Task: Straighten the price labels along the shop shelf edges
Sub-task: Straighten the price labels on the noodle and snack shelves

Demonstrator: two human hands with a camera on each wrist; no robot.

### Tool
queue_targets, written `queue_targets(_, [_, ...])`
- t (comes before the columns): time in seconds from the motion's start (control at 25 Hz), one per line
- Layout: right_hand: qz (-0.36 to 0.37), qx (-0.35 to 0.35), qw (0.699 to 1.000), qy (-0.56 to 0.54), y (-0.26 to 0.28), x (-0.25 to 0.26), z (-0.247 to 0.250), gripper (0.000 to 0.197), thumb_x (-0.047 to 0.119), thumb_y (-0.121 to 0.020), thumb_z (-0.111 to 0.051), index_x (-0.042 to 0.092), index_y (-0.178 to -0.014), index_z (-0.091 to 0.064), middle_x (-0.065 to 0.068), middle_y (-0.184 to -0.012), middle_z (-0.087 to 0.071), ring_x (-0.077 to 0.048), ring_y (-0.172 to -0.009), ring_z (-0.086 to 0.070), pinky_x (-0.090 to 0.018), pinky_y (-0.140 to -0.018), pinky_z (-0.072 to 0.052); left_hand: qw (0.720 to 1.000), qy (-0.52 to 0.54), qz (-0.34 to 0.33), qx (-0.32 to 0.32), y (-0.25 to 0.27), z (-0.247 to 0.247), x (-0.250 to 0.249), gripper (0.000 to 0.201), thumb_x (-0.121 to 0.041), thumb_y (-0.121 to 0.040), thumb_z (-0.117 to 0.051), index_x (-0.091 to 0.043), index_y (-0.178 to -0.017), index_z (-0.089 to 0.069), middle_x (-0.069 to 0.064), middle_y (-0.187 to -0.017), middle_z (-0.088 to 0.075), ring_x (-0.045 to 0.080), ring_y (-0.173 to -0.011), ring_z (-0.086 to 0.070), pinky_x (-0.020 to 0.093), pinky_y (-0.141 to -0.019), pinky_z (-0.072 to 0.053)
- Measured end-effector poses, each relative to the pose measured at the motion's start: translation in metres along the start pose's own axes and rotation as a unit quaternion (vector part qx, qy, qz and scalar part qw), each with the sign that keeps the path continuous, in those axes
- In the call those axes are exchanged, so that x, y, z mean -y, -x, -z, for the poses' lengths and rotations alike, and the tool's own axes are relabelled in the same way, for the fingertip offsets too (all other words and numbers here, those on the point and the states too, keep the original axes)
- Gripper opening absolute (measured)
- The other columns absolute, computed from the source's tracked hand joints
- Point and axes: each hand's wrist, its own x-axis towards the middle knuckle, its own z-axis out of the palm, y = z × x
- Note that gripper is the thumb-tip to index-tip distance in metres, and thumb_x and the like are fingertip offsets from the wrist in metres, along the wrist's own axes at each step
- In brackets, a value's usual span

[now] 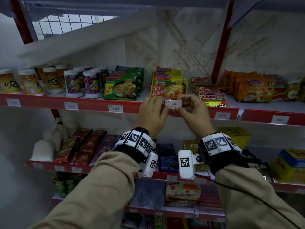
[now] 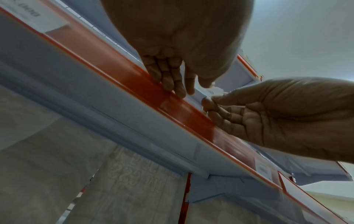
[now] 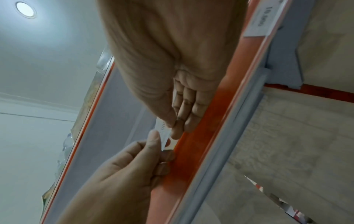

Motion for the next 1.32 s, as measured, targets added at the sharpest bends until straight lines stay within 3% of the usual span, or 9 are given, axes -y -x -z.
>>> queue_targets(0.2, [0.103, -0.003, 0.983, 0.149, -0.002, -0.003, 0.003, 0.008, 0.015, -0.089, -0.064, 0.016, -0.095, -0.067, 0.010, -0.079, -0.064, 0.003, -0.071, -0.059, -0.016, -0.064, -0.049, 1.000, -0.015, -0.018, -0.013, 0.001, -0.001, 0.002, 0.018, -0.023, -0.095, -0.053, -0.007, -0.094, -0.061, 0.010, -0.092, -0.058, 0.028, -0.085, -0.048, 0.037, -0.072, -0.037])
queue_targets(0.4, [0.073, 0.055, 0.975, 0.203, -0.013, 0.001, 0.008, 0.003, 0.023, -0.085, -0.069, 0.025, -0.087, -0.070, 0.012, -0.070, -0.063, 0.002, -0.059, -0.053, -0.010, -0.055, -0.041, 0.999, -0.006, -0.040, -0.006, 0.000, 0.000, 0.007, 0.015, -0.021, -0.093, -0.057, -0.007, -0.091, -0.061, 0.009, -0.092, -0.058, 0.028, -0.084, -0.047, 0.036, -0.070, -0.036])
queue_targets(0.56, [0.059, 0.056, 0.982, 0.172, -0.014, 0.003, 0.007, 0.002, 0.017, -0.083, -0.071, 0.016, -0.085, -0.072, 0.014, -0.064, -0.058, 0.007, -0.055, -0.050, -0.005, -0.053, -0.036, 0.999, -0.007, -0.053, -0.007, 0.001, 0.000, 0.010, 0.015, -0.020, -0.092, -0.057, -0.006, -0.089, -0.061, 0.011, -0.090, -0.057, 0.028, -0.083, -0.047, 0.034, -0.068, -0.034])
queue_targets(0.68, [0.048, 0.052, 0.990, 0.119, -0.014, 0.007, 0.007, 0.002, 0.014, -0.082, -0.073, 0.014, -0.084, -0.072, -0.005, -0.072, -0.065, -0.003, -0.061, -0.051, -0.013, -0.058, -0.042, 0.998, -0.006, -0.057, -0.010, -0.002, -0.001, 0.011, 0.015, -0.019, -0.092, -0.059, -0.005, -0.087, -0.061, 0.012, -0.088, -0.057, 0.029, -0.081, -0.047, 0.033, -0.067, -0.033])
queue_targets(0.84, [0.061, 0.037, 0.993, 0.098, -0.013, 0.009, 0.010, 0.009, 0.014, -0.082, -0.073, 0.009, -0.089, -0.072, 0.001, -0.080, -0.067, 0.000, -0.067, -0.056, -0.015, -0.064, -0.047, 0.998, -0.007, -0.061, -0.008, -0.002, -0.001, 0.013, 0.015, -0.020, -0.092, -0.058, -0.005, -0.089, -0.061, 0.011, -0.090, -0.057, 0.029, -0.082, -0.047, 0.034, -0.068, -0.035])
queue_targets(1.04, [0.060, 0.053, 0.976, 0.205, -0.014, 0.004, 0.014, 0.007, 0.020, -0.080, -0.075, 0.018, -0.086, -0.073, 0.003, -0.078, -0.068, 0.000, -0.061, -0.052, -0.015, -0.059, -0.044, 0.998, -0.007, -0.061, -0.011, -0.002, -0.002, 0.013, 0.016, -0.021, -0.092, -0.059, -0.005, -0.089, -0.062, 0.011, -0.089, -0.057, 0.029, -0.082, -0.047, 0.032, -0.069, -0.033])
queue_targets(1.2, [0.075, 0.036, 0.984, 0.156, -0.015, 0.006, 0.019, 0.006, 0.022, -0.080, -0.075, 0.019, -0.083, -0.072, 0.002, -0.079, -0.068, -0.013, -0.065, -0.057, -0.021, -0.062, -0.047, 0.998, -0.008, -0.058, -0.007, -0.002, -0.001, 0.014, 0.016, -0.021, -0.092, -0.059, -0.006, -0.089, -0.062, 0.009, -0.090, -0.058, 0.027, -0.083, -0.047, 0.031, -0.069, -0.032])
queue_targets(1.32, [0.068, 0.083, 0.973, 0.205, -0.017, 0.007, 0.022, 0.007, 0.022, -0.081, -0.074, 0.021, -0.087, -0.072, 0.001, -0.080, -0.069, -0.017, -0.069, -0.061, -0.022, -0.063, -0.048, 0.998, -0.008, -0.058, -0.004, -0.001, -0.001, 0.012, 0.015, -0.021, -0.092, -0.059, -0.006, -0.090, -0.062, 0.009, -0.091, -0.058, 0.027, -0.083, -0.047, 0.029, -0.070, -0.031])
